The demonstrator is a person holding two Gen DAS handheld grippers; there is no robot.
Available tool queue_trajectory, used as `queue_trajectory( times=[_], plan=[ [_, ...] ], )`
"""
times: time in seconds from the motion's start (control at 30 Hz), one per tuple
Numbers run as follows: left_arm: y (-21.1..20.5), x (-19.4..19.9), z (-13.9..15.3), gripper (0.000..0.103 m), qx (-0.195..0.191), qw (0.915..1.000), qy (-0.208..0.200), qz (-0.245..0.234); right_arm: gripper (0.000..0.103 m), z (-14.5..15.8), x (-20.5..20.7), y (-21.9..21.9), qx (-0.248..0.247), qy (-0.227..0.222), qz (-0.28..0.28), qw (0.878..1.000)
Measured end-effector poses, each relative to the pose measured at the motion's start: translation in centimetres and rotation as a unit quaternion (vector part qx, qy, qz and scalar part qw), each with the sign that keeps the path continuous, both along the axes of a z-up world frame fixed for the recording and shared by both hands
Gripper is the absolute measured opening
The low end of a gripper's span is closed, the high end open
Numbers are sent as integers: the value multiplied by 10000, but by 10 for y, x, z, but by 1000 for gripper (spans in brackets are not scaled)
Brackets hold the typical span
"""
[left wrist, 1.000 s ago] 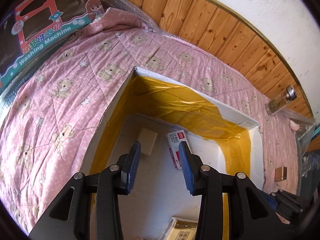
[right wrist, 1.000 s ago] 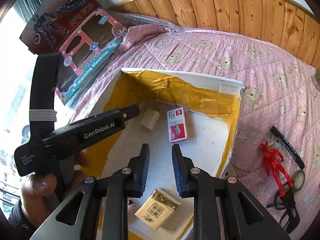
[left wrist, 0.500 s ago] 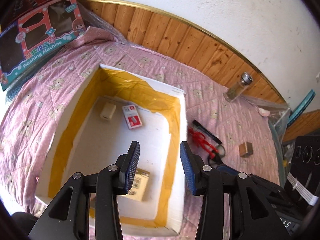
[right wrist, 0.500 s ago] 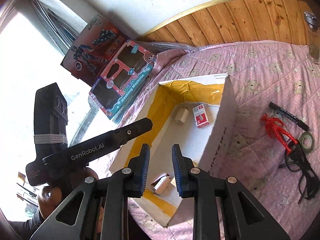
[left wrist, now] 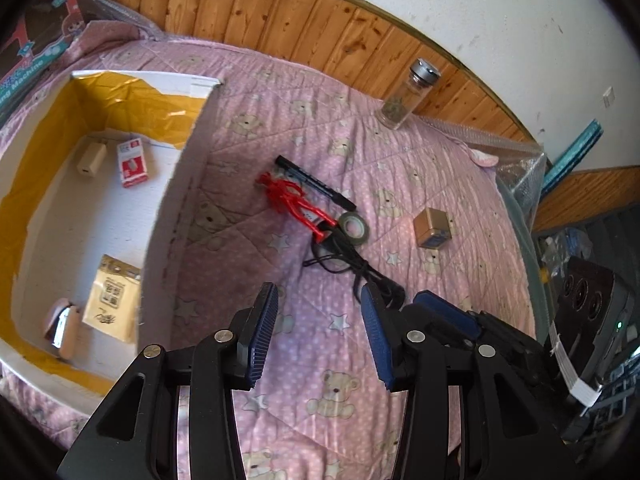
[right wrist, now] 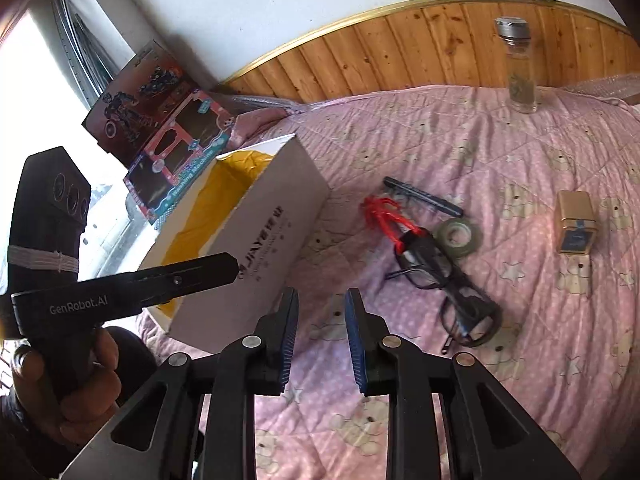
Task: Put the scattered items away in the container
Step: 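Grasp the red toy figure with left tool while right tool grasps black glasses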
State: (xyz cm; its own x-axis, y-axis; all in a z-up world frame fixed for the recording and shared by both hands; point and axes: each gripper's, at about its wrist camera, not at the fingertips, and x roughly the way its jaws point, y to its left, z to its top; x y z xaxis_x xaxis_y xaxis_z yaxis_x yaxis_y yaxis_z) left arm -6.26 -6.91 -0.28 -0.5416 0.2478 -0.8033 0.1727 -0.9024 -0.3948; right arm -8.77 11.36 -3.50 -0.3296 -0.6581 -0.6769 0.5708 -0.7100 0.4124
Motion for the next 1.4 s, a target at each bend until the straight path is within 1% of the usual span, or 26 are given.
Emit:
queue_trajectory(
  times=[0.03, 0.13, 0.2, 0.3, 0.43, 0.57, 0.6, 0.67, 0.7, 0.77, 0.8, 0.83, 0.87, 0.9, 0.97, 1.03, 1.07, 1.1, 1.17, 1.2, 1.27, 1.3, 1.33, 1.4],
  plan=[
    [5, -11, -3, 46, -3, 10000, -21, 8, 42, -3, -4, 7, 55, 35, -82, 9999],
    [16, -45, -16, 48, -42, 9999, -94, 69, 51, -11, -15, 16, 276, 161, -150, 9994],
    [18, -70, -30, 48, -153, 9994, -242, 176, 54, -17, -23, 16, 427, 241, -95, 9988],
    [13, -99, -54, 48, -282, 9982, -408, 324, 55, -32, -35, 10, 681, 254, 54, 9973],
    [0, -127, -87, 48, -417, 9944, -676, 691, 56, -52, -52, -1, 1029, 244, 202, 9942],
    [-13, -147, -117, 49, -210, 9920, -866, 895, 58, -67, -64, -9, 1224, 183, 288, 9919],
    [-17, -151, -122, 54, -96, 9917, -849, 956, 58, -71, -67, -11, 1267, 149, 294, 9914],
    [-22, -156, -129, 54, 121, 9913, -804, 1038, 59, -77, -71, -12, 1357, 74, 276, 9903],
    [-25, -159, -130, 57, 150, 9915, -747, 1053, 59, -81, -73, -12, 1382, 35, 269, 9900],
    [-28, -164, -130, 57, 212, 9917, -680, 1070, 58, -88, -77, -11, 1379, -164, 254, 9900],
    [-30, -166, -130, 55, 285, 9916, -662, 1075, 49, -93, -79, -10, 1389, -271, 226, 9897],
    [-31, -168, -129, 54, 351, 9914, -680, 1065, 28, -97, -81, -10, 1390, -397, 209, 9893],
    [-32, -168, -129, 52, 372, 9912, -694, 1065, 25, -99, -82, -8, 1318, -530, 202, 9897],
    [-33, -167, -129, 51, 392, 9911, -692, 1067, 17, -98, -82, -7, 1228, -613, 182, 9904],
    [-35, -161, -129, 50, 465, 9907, -687, 1075, 16, -92, -78, -7, 1241, -574, 164, 9905],
    [-38, -156, -128, 30, 540, 9902, -697, 1082, 14, -83, -74, -6, 1144, -560, 179, 9917],
    [-41, -153, -128, 25, 621, 9893, -723, 1104, 13, -79, -72, -6, 1094, -556, 183, 9923],
    [-43, -149, -128, 23, 692, 9883, -742, 1140, 12, -75, -70, -5, 1060, -540, 185, 9927],
    [-43, -144, -127, 22, 696, 9882, -762, 1131, 9, -68, -67, -3, 1008, -512, 181, 9934],
    [-43, -142, -126, 22, 633, 9884, -774, 1143, 4, -66, -66, -2, 1001, -499, 168, 9936],
    [-42, -141, -127, 23, 614, 9878, -832, 1161, 4, -65, -64, 1, 953, -553, 114, 9938],
    [-41, -142, -130, 25, 641, 9866, -914, 1192, 4, -65, -64, 3, 942, -586, 100, 9938],
    [-40, -142, -133, 28, 698, 9849, -994, 1231, 5, -66, -63, 4, 958, -607, 83, 9935],
    [-36, -145, -135, 41, 764, 9832, -999, 1320, 8, -71, -62, 7, 985, -654, 54, 9930]
  ],
)
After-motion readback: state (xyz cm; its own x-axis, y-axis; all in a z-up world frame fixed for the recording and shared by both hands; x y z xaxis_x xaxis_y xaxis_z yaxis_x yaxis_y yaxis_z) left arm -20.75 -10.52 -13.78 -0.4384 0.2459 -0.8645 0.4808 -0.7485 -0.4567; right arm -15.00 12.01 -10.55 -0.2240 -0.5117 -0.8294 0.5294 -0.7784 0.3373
